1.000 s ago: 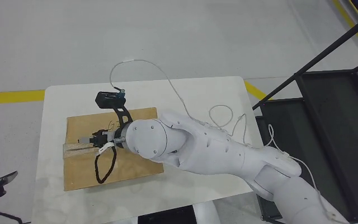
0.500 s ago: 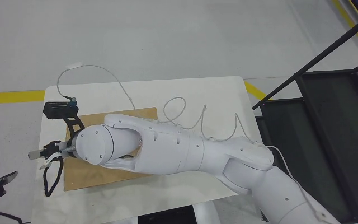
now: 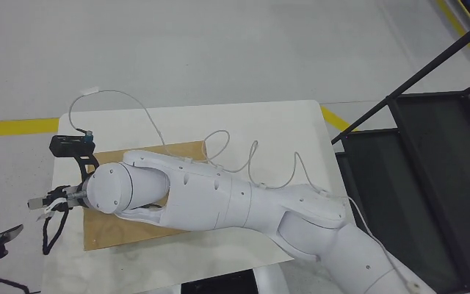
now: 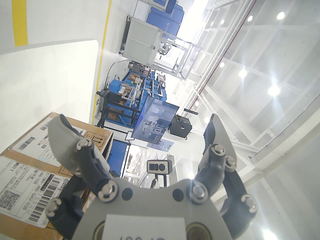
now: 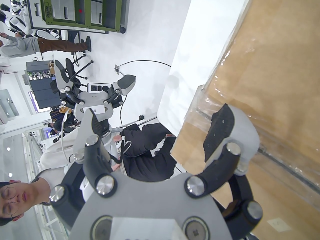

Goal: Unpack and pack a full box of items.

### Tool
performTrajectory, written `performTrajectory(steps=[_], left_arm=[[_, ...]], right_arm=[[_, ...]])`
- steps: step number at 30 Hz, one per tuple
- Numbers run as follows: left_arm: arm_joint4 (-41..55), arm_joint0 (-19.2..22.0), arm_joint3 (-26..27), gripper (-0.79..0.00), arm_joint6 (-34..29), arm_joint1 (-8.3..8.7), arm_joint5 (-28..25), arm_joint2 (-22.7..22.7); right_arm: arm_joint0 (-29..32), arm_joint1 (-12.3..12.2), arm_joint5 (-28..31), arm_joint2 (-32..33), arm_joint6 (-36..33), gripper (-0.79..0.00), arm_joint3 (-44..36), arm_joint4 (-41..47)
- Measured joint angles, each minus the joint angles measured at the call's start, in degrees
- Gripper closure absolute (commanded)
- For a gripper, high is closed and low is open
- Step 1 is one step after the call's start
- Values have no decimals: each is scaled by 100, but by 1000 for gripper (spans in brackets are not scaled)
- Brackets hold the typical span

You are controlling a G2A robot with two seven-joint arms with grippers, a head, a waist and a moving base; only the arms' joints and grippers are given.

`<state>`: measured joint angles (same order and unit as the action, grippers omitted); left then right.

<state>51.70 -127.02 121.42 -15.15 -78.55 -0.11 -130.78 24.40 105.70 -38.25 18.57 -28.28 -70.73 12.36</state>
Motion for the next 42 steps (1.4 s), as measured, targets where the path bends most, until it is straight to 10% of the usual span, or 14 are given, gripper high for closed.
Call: performTrajectory(steps=[18, 42], left_arm=[[0, 0, 0, -785, 0, 0, 0, 0], [0, 0, 0, -785, 0, 0, 0, 0]], right_arm=[[531, -211, -480, 298, -422, -785, -149, -721], [1846, -1418, -1527, 1501, -1252, -785, -1840, -2658]])
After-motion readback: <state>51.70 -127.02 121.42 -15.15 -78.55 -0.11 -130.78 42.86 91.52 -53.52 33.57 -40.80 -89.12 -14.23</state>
